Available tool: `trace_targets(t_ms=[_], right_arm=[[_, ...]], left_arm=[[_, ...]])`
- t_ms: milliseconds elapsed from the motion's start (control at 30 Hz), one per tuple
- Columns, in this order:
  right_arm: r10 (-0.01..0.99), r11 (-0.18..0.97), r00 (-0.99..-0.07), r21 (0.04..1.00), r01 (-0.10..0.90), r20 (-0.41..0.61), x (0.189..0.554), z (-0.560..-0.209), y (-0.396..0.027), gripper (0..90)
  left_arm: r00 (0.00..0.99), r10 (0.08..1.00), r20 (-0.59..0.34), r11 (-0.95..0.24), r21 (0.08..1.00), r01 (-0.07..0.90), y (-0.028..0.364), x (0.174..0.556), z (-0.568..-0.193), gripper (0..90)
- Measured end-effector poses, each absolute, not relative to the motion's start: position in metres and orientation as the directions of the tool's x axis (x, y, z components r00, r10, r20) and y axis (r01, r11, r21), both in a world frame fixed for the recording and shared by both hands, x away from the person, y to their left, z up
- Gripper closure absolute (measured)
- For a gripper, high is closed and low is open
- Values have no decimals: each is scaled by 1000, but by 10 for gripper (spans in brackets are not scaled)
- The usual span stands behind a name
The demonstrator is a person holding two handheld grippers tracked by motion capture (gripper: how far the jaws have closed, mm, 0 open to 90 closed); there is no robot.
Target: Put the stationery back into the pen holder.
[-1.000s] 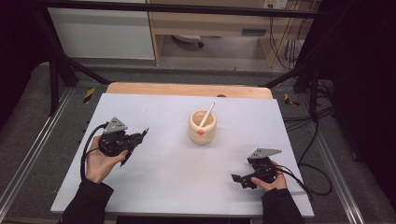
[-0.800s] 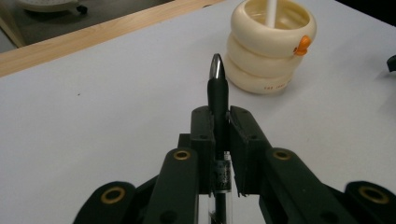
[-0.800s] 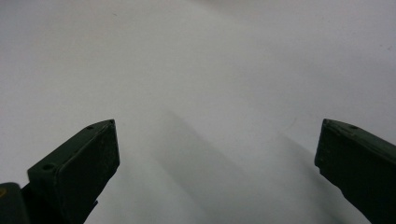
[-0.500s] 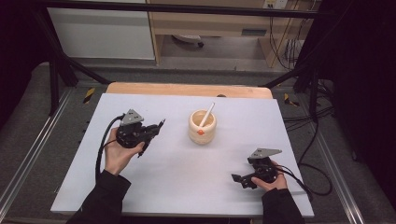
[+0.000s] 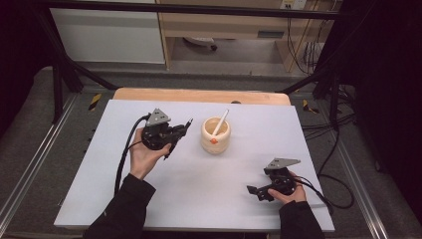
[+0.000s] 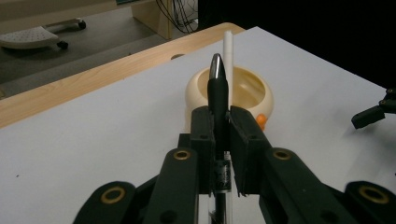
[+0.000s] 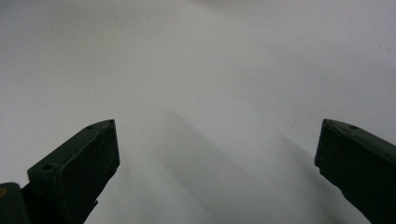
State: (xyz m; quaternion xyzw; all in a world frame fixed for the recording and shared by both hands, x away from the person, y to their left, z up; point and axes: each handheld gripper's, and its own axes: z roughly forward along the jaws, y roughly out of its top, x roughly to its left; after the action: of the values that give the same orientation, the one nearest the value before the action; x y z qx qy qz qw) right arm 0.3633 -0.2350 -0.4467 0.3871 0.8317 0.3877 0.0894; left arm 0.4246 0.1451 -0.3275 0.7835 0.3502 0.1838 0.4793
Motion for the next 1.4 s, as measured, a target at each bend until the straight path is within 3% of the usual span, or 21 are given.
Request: trace_targets(t_ms=[1400], right_arm=[[711, 387, -685, 726, 569, 157, 363, -444, -237, 7]], left_arm=[[733, 679, -29, -267, 921, 284, 50, 477, -300, 797]])
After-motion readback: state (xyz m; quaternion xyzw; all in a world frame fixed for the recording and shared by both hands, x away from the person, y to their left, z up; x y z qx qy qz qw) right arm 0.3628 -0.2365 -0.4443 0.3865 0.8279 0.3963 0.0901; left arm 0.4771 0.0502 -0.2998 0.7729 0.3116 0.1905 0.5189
